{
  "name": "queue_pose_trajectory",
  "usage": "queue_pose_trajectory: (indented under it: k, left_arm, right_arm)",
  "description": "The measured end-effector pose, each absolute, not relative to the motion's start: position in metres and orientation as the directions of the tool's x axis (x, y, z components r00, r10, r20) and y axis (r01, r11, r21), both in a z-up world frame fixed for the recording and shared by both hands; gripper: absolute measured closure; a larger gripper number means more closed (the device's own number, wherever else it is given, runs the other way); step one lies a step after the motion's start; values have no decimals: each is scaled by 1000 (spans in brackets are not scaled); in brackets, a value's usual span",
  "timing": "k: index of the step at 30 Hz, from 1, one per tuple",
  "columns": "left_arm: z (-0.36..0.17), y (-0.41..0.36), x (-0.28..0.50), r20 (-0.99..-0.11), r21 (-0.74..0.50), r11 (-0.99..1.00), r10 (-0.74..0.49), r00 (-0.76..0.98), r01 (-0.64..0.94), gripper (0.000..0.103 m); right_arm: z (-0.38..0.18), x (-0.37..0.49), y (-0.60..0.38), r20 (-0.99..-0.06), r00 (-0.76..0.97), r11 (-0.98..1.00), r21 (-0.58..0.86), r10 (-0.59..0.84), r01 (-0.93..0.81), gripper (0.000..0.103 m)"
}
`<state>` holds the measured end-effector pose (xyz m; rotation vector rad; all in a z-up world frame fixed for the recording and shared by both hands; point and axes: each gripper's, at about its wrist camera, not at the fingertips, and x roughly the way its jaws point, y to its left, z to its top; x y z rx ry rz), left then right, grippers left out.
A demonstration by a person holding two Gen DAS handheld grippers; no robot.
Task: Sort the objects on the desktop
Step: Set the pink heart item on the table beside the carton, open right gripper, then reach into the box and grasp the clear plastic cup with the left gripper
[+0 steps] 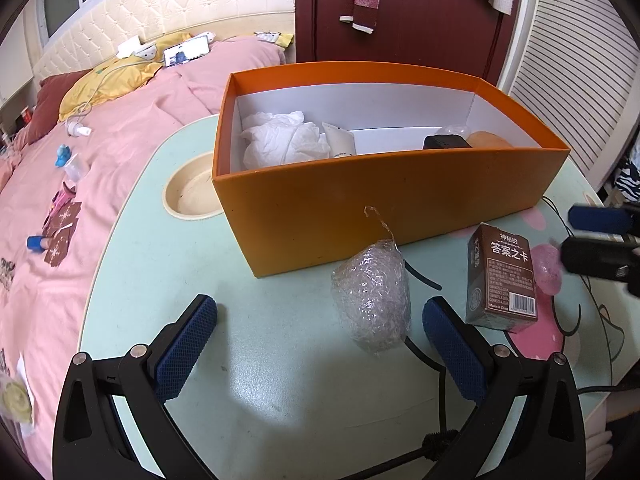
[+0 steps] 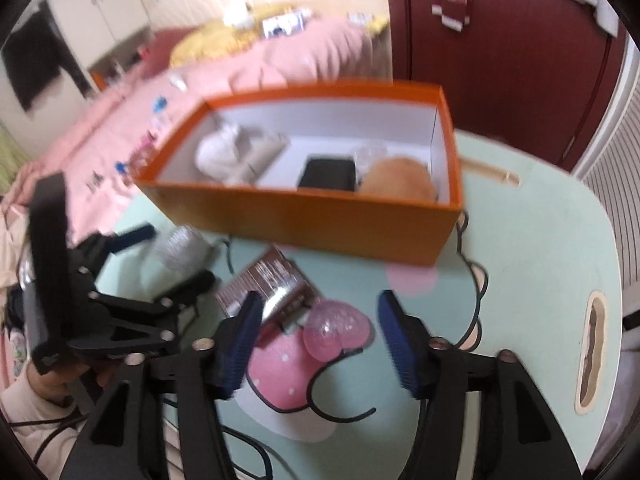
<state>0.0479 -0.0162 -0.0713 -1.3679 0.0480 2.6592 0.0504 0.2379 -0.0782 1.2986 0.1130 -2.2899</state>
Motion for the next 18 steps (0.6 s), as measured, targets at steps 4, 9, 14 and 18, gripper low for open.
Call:
queue_pose_trajectory:
  k: [4, 9, 14, 18]
  left_arm:
    - [-64, -22, 51, -802, -37, -992, 101, -589, -120, 0]
    - [-35, -34, 58, -765, -23, -995, 80, -639, -98, 0]
    - [8, -46, 49, -733, -41, -988, 131, -667, -150, 0]
    - [33, -47, 22, -732, -13, -980, 145, -666, -198, 0]
  right_arm:
    - [-67, 61, 248, -749, -512, -874, 182, -421, 451, 34]
    - [-84, 73, 261, -744, -550, -907, 184, -380, 378, 34]
    - [-102, 76, 276, -765, -514, -918, 278, -390, 283, 35]
    - [-102, 84, 284, -758, -559, -940, 229, -336, 253, 34]
